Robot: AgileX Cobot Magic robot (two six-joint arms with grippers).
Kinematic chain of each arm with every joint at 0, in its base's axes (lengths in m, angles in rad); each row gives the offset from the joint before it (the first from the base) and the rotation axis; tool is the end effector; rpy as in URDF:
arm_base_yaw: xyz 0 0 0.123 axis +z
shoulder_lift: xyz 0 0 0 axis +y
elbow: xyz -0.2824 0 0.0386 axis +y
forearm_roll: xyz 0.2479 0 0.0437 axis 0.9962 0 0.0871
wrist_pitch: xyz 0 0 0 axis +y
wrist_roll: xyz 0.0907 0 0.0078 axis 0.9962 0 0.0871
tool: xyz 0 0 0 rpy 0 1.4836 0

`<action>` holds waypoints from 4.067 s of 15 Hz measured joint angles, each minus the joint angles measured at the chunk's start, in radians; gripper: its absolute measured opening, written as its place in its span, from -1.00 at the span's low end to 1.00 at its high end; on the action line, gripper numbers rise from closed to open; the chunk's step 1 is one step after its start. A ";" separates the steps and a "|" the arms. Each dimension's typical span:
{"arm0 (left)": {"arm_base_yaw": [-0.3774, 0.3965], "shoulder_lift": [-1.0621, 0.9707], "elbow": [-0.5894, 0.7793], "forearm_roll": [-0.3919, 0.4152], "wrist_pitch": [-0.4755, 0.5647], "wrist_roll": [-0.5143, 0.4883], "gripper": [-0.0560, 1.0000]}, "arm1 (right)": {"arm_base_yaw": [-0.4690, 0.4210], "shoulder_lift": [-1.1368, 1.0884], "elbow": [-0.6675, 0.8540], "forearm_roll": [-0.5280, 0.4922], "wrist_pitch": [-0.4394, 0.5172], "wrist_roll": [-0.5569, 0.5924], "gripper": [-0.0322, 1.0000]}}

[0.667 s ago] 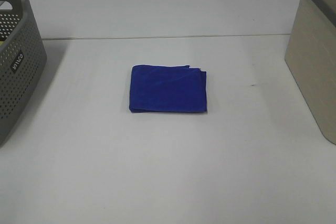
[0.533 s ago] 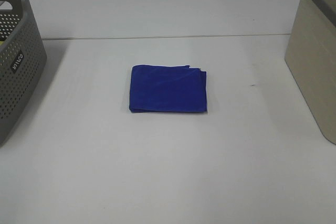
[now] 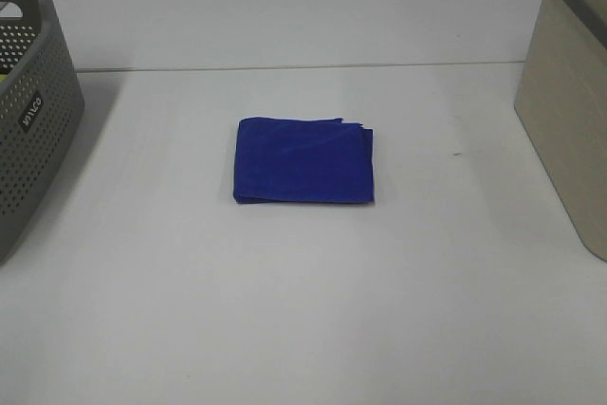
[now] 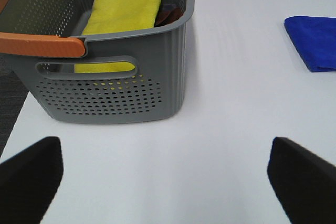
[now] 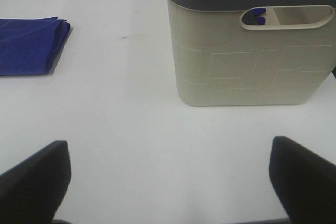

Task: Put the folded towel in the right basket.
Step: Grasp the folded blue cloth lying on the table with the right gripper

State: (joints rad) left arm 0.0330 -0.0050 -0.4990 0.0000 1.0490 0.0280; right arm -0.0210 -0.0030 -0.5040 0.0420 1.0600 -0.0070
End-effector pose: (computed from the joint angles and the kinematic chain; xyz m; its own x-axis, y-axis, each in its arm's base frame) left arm -0.0050 -0.0002 0.2778 -0.4425 0.0134 -0.8967 -0.0206 0.9995 0.0251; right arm -0.0057 0.0035 0.2784 -0.4488 0.0230 -0.8933 -0.0057 0.9996 0.0285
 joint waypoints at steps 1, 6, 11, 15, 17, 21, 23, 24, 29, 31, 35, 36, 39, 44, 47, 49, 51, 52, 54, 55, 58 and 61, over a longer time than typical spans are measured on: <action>0.000 0.000 0.000 0.000 0.000 0.000 0.98 | 0.000 0.000 0.000 0.000 0.000 0.000 0.95; 0.000 0.000 0.000 0.000 0.000 0.000 0.98 | 0.000 0.000 0.000 0.000 0.000 0.000 0.95; 0.000 0.000 0.000 0.000 0.000 0.000 0.98 | 0.000 0.000 0.000 0.000 0.000 0.000 0.95; 0.000 0.000 0.000 0.000 0.000 0.000 0.98 | 0.000 0.000 0.000 0.000 0.000 0.000 0.95; 0.000 0.000 0.000 0.000 0.000 0.000 0.98 | 0.000 0.000 0.000 0.000 0.000 0.000 0.95; 0.000 0.000 0.000 0.000 0.000 0.000 0.98 | 0.000 0.000 0.000 0.000 0.000 0.000 0.95; 0.000 0.000 0.000 0.000 0.000 0.000 0.98 | 0.000 0.000 0.000 0.000 0.000 0.000 0.95; 0.000 0.000 0.000 0.000 0.000 0.000 0.98 | 0.000 0.000 0.000 0.000 0.000 0.000 0.95; 0.000 0.000 0.000 0.000 0.000 0.000 0.98 | 0.000 0.000 0.000 0.000 0.000 0.000 0.95; 0.000 0.000 0.000 0.000 0.000 0.000 0.98 | 0.000 0.000 0.000 0.000 0.000 0.000 0.95; 0.000 0.000 0.000 0.000 0.000 0.000 0.98 | 0.000 0.000 0.000 0.000 0.000 0.000 0.95; 0.000 0.000 0.000 0.000 0.000 0.000 0.98 | 0.000 0.000 0.000 0.000 0.000 0.000 0.95; 0.000 0.000 0.000 0.000 0.000 0.000 0.98 | 0.000 0.000 0.000 0.000 0.000 0.000 0.95; 0.000 0.000 0.000 0.000 0.000 0.000 0.98 | 0.000 0.000 0.000 0.001 0.000 0.000 0.95; 0.000 0.000 0.000 0.000 0.000 0.000 0.98 | 0.000 0.227 -0.140 0.066 0.016 0.059 0.95; 0.000 0.000 0.000 0.000 0.000 0.000 0.98 | 0.000 0.448 -0.284 0.101 0.036 0.076 0.95; 0.000 0.000 0.000 0.000 0.000 0.000 0.98 | 0.000 0.737 -0.513 0.128 0.070 0.079 0.95; 0.000 0.000 0.000 0.000 0.000 0.000 0.98 | 0.000 0.853 -0.619 0.141 0.088 0.079 0.95; 0.000 0.000 0.000 0.000 0.000 0.000 0.98 | 0.000 1.067 -0.791 0.219 0.134 0.077 0.95; 0.000 0.000 0.000 0.000 0.000 0.000 0.98 | 0.000 1.154 -0.858 0.293 0.142 0.065 0.95; 0.000 0.000 0.000 0.000 0.000 0.000 0.98 | 0.086 1.423 -1.023 0.445 0.077 0.014 0.92; 0.000 0.000 0.000 0.000 0.000 0.000 0.98 | 0.283 1.814 -1.176 0.469 0.002 0.007 0.91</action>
State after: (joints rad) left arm 0.0330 -0.0050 -0.4990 0.0000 1.0490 0.0280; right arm 0.2620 1.8110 -1.6800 0.5110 1.0620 0.0000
